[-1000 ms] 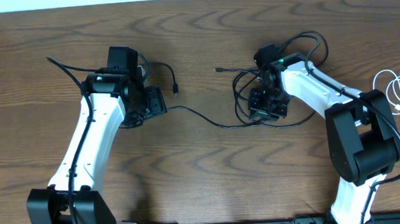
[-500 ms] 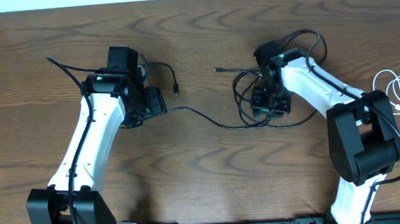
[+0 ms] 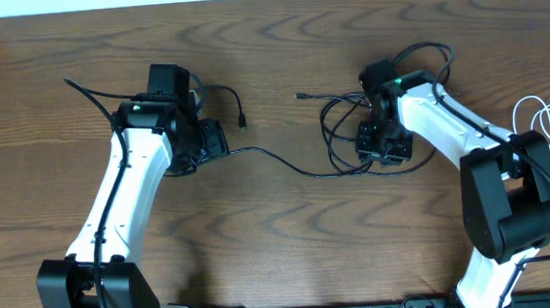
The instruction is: Untangle cables
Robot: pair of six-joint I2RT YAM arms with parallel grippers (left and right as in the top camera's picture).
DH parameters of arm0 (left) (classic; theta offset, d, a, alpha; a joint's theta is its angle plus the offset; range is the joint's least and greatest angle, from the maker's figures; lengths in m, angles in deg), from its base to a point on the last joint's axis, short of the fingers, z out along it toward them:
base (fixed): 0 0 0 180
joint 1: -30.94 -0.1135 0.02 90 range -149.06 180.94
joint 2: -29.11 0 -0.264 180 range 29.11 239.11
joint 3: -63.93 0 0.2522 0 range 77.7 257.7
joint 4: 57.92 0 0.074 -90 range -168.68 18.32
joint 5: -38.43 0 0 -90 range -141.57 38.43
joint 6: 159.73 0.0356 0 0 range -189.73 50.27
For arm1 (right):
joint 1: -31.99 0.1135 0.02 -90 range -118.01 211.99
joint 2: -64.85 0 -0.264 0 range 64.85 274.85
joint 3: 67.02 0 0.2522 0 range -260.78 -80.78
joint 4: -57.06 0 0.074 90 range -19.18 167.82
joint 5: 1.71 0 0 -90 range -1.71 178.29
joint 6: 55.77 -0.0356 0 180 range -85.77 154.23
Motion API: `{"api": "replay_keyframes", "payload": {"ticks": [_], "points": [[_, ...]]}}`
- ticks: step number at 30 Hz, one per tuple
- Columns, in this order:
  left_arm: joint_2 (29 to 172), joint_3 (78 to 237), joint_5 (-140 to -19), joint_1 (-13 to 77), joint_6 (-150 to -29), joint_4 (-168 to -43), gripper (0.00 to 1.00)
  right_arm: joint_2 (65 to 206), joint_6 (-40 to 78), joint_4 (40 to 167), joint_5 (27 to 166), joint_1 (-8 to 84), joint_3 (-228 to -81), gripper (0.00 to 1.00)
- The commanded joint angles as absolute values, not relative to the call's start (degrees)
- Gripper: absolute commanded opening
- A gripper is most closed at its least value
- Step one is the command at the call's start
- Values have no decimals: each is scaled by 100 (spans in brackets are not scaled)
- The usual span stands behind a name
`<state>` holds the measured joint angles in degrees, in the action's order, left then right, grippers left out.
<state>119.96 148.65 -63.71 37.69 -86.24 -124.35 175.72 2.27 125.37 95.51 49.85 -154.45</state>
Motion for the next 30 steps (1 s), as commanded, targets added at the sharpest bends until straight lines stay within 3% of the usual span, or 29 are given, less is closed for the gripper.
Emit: {"api": "replay_keyframes", "payload": {"ticks": [1, 5, 9, 15, 21, 30], "points": [[11913, 14918, -6415, 3751, -8629, -12459, 66, 17473, 32, 12229, 9425, 5007, -15111, 34], [11913, 14918, -6415, 3751, -8629, -12456, 66, 17473, 39, 11872, 9444, 5029, -14899, 25], [11913, 14918, -6415, 3751, -8629, -12456, 66, 17473, 39, 11665, 9447, 5132, -14877, 1], [11913, 14918, -6415, 3751, -8629, -12456, 66, 17329, 273, 11881, 9613, 5092, -15174, 1], [11913, 14918, -6417, 3751, -8631, -12452, 66, 16282, 1529, 12174, 10992, 5084, -16228, 1], [11913, 14918, -6419, 3751, -8631, -12452, 66, 15362, 1608, 11781, 10987, 5084, -16363, 1]]}}
